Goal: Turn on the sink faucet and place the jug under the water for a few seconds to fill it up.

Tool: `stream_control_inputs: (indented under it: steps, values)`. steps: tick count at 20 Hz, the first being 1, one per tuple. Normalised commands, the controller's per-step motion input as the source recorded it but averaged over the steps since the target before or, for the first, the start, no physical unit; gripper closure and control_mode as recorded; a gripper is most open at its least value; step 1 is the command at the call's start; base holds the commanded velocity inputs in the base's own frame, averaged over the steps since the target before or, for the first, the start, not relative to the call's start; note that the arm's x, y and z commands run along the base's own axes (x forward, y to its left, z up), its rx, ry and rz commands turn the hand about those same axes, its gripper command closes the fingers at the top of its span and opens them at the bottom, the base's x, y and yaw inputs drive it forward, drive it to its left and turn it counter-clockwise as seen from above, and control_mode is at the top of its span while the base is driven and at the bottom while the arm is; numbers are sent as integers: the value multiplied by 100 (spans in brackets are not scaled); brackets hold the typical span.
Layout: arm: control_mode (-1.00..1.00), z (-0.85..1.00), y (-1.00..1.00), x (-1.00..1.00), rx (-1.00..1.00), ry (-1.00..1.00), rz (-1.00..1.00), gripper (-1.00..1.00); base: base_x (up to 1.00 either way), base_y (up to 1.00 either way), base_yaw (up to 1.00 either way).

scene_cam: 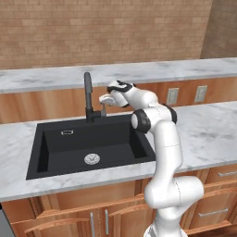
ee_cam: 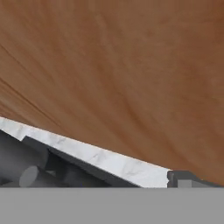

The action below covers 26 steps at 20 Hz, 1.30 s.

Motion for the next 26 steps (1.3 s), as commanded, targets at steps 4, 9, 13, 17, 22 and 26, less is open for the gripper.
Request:
stream_control_inputs:
  steps: [4, 9, 13, 17, 22, 26]
  values:
    - [-100, -1, 15, 39, -10, -1, -1, -100, 0, 0, 0]
    - [-100, -3, 11, 44, -11, -1, -3, -100, 0, 0, 0]
    - [-100, 0, 8, 17, -10, 0, 0, -100, 0, 0, 0]
    - [-100, 0, 0, 20, -8, 0, 0, -100, 0, 0, 0]
    - [-100, 1, 0, 8, -1, 0, 0, 100, 0, 0, 0]
    - [-100, 0, 0, 0, 0, -1, 0, 100, 0, 0, 0]
